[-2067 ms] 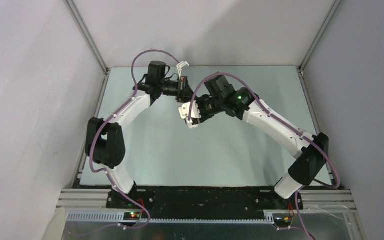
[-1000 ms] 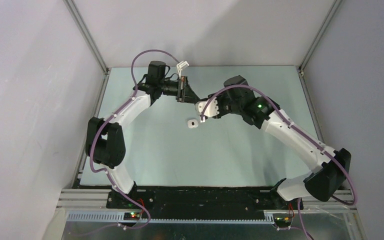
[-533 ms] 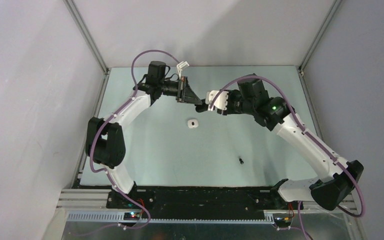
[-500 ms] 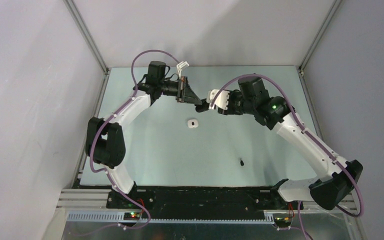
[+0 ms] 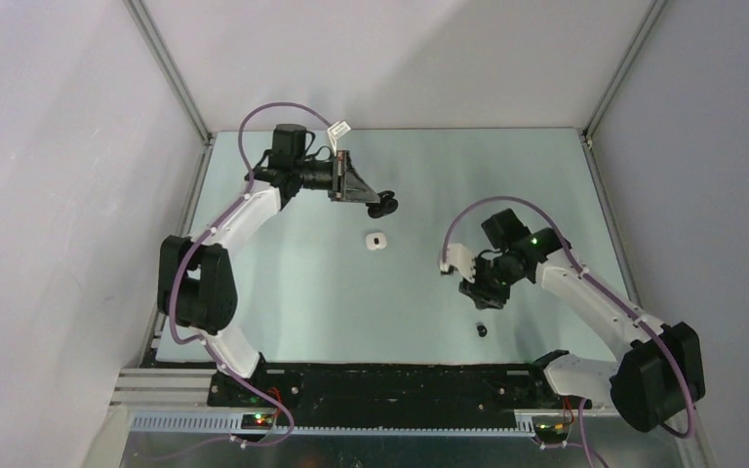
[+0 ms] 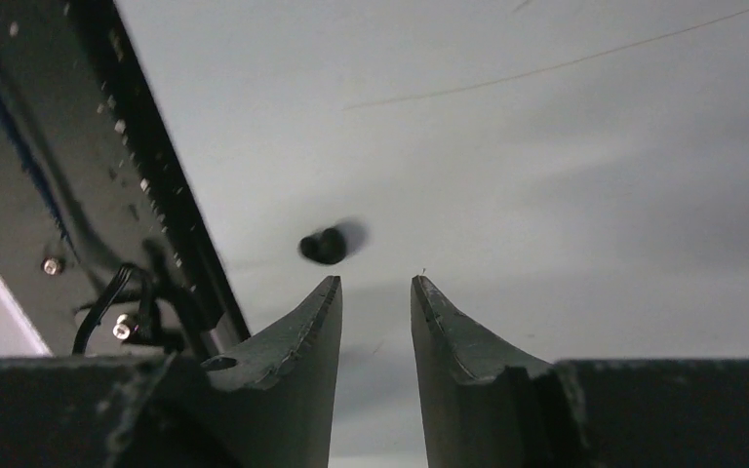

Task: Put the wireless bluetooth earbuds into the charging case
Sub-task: Adjust the earbud at the center of the board.

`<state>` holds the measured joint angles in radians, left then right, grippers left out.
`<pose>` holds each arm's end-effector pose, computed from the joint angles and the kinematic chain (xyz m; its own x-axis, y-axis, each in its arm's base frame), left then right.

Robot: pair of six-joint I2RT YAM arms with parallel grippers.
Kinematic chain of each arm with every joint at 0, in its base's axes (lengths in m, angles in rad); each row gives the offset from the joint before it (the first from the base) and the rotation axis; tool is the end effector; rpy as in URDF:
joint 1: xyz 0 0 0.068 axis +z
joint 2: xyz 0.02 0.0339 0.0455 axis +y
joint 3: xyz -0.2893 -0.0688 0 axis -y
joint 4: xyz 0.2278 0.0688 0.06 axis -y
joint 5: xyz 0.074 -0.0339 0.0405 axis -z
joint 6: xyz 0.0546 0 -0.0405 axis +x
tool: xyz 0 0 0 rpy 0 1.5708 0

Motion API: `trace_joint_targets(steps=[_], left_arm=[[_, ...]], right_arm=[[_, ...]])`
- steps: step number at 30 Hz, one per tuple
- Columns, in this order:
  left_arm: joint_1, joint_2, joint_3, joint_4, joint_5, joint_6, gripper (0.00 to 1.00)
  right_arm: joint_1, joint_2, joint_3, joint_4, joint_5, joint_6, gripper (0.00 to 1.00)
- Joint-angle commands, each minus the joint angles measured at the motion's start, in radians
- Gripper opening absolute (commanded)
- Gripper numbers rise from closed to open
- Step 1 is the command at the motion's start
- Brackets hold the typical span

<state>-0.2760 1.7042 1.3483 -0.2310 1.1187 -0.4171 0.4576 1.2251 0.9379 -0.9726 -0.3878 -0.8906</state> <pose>0.3468 -0.1493 0.3229 -0.8273 0.0504 -0.5595 0.5519 0.2588 -0.7928 0.1663 0.1049 0.2601 -0.1385 -0.8705 -0.4724 -0.9865 0.1632 -0.0115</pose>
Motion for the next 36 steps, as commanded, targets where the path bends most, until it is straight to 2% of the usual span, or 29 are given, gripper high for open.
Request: trace_joint_targets(steps=[1, 6, 10, 12, 16, 25, 36], left_arm=[[0.023, -0.071, -0.014, 0.008, -0.005, 0.012, 0.0], [0.03, -0.087, -0.031, 0.0, -0.005, 0.014, 0.0], [0.039, -0.098, -0.044, -0.009, 0.0, 0.021, 0.0], [0.045, -0.098, -0.049, -0.019, 0.004, 0.02, 0.0], [0.052, -0.1, -0.063, -0.04, -0.001, 0.029, 0.0], [0.052, -0.144, -0.092, -0.083, -0.028, 0.091, 0.0], [0.052, -0.152, -0.077, -0.155, -0.057, 0.156, 0.0]], right_arm=[[0.005, -0.061, -0.079, -0.061, 0.003, -0.082, 0.35], [0.008, -0.089, -0.14, -0.085, 0.019, -0.178, 0.3], [-0.016, -0.196, -0.243, -0.025, 0.021, -0.425, 0.25], [-0.017, -0.24, -0.296, -0.011, 0.002, -0.619, 0.21], [-0.017, -0.286, -0.381, 0.029, -0.042, -0.824, 0.19], [-0.022, -0.201, -0.388, 0.073, -0.091, -1.0, 0.21], [-0.039, -0.082, -0.326, -0.023, -0.109, -1.171, 0.22]])
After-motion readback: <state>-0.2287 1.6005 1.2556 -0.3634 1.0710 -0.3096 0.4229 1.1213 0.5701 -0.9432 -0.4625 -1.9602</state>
